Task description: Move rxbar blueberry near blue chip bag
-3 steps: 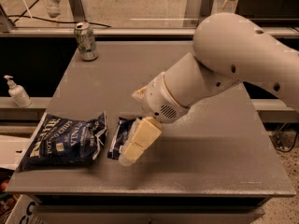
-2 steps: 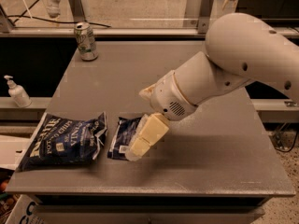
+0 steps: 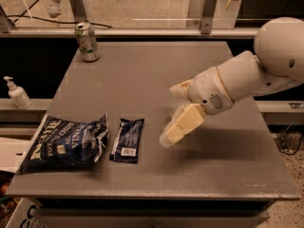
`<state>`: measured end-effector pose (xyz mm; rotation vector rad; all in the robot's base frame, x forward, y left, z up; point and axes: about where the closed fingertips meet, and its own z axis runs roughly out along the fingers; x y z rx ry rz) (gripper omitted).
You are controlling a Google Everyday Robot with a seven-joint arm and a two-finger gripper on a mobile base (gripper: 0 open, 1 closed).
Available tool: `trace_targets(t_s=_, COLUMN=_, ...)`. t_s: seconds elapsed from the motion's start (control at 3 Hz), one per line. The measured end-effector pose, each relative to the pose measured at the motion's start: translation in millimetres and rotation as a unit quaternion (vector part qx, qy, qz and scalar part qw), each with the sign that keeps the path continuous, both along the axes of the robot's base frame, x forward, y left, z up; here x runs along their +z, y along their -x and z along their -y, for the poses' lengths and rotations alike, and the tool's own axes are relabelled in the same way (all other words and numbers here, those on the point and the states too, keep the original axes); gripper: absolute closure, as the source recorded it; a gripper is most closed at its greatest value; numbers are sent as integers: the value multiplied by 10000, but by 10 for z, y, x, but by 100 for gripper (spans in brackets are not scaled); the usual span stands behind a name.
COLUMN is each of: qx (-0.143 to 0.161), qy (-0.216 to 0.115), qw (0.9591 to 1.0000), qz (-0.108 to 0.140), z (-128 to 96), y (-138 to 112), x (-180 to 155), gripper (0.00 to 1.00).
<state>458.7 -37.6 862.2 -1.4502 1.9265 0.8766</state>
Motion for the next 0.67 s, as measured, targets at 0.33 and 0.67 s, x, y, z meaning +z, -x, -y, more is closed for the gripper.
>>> trace_targets(t_s=0.33, qx=-475, qy=-244, qw=9986, qz=44, z=525, y=-274, x=84, gripper=0)
trace_targets(t_s=0.67, qx=-625, qy=-322, qw=9975, qz=59, z=692, y=-364, x=112, gripper=0)
